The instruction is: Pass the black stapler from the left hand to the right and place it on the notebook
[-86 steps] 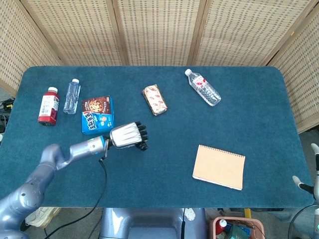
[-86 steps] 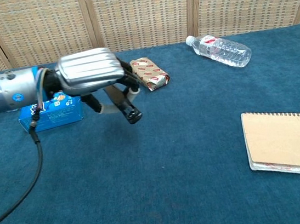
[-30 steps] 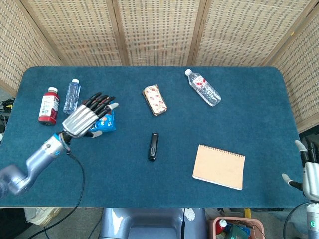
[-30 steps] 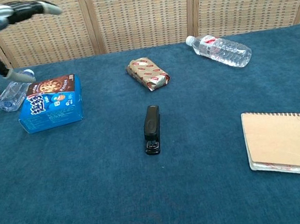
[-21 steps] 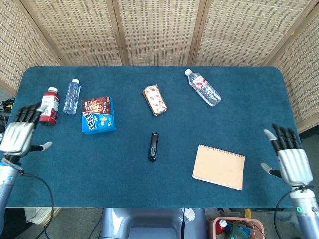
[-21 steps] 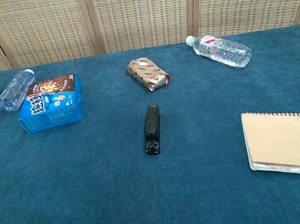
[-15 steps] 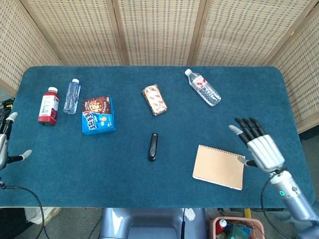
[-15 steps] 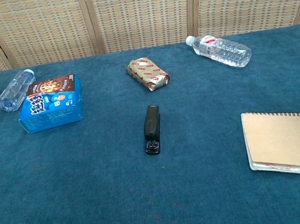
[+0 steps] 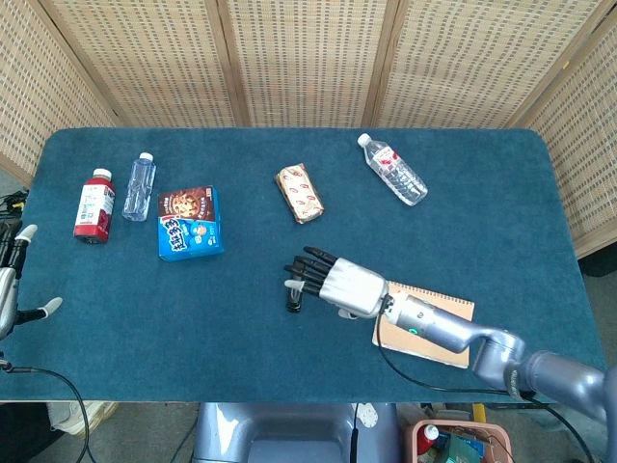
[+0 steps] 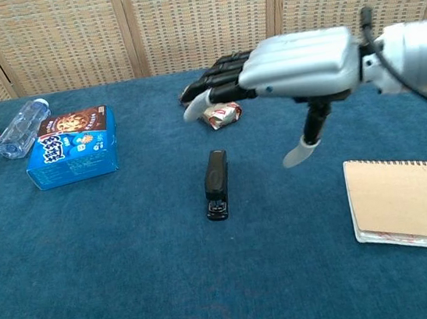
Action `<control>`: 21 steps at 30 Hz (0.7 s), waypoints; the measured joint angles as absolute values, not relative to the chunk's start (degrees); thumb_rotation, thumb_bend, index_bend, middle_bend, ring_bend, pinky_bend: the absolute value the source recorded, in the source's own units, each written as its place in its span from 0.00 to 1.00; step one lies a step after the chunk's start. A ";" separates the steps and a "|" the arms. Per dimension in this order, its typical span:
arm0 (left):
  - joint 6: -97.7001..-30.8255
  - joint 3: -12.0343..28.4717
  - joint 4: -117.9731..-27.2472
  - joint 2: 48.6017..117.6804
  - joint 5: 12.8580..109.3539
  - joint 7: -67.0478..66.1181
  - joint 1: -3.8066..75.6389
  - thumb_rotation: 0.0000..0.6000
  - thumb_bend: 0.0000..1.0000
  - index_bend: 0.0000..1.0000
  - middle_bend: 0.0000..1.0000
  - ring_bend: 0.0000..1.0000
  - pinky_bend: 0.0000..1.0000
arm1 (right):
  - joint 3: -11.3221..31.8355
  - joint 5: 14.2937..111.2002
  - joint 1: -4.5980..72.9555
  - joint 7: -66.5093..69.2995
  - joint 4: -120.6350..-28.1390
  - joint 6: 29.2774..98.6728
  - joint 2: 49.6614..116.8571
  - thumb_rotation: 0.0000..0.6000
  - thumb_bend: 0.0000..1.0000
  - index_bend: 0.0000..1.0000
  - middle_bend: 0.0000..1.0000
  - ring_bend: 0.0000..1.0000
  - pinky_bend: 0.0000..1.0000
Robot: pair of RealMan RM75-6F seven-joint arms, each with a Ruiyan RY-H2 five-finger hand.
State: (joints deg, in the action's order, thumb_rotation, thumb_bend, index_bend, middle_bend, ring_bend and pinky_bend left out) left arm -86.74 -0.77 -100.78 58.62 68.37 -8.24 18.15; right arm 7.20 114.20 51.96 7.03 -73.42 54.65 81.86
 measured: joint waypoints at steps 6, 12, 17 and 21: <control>-85.67 0.16 -100.71 58.56 69.78 -8.20 17.33 1.00 0.07 0.00 0.00 0.00 0.00 | 6.40 113.44 56.83 5.15 -65.22 49.83 88.93 1.00 0.00 0.11 0.10 0.00 0.00; -84.02 0.88 -100.51 58.52 70.25 -7.52 17.02 1.00 0.07 0.00 0.00 0.00 0.00 | 5.22 111.50 59.56 3.71 -58.54 47.30 93.77 1.00 0.00 0.14 0.15 0.00 0.00; -81.72 1.53 -99.90 58.49 70.04 -7.19 17.12 1.00 0.07 0.00 0.00 0.00 0.00 | 3.87 110.13 61.17 2.97 -54.25 45.46 96.22 1.00 0.02 0.19 0.17 0.00 0.00; -80.41 2.34 -99.49 58.47 69.81 -6.90 17.17 1.00 0.07 0.00 0.00 0.00 0.00 | 1.95 109.57 62.04 3.11 -51.49 45.15 97.46 1.00 0.10 0.24 0.22 0.04 0.01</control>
State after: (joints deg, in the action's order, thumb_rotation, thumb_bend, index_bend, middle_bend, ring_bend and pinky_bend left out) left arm -80.41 2.34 -99.49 58.47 69.81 -6.90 17.17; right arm 1.95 109.57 62.04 3.11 -51.49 45.15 97.46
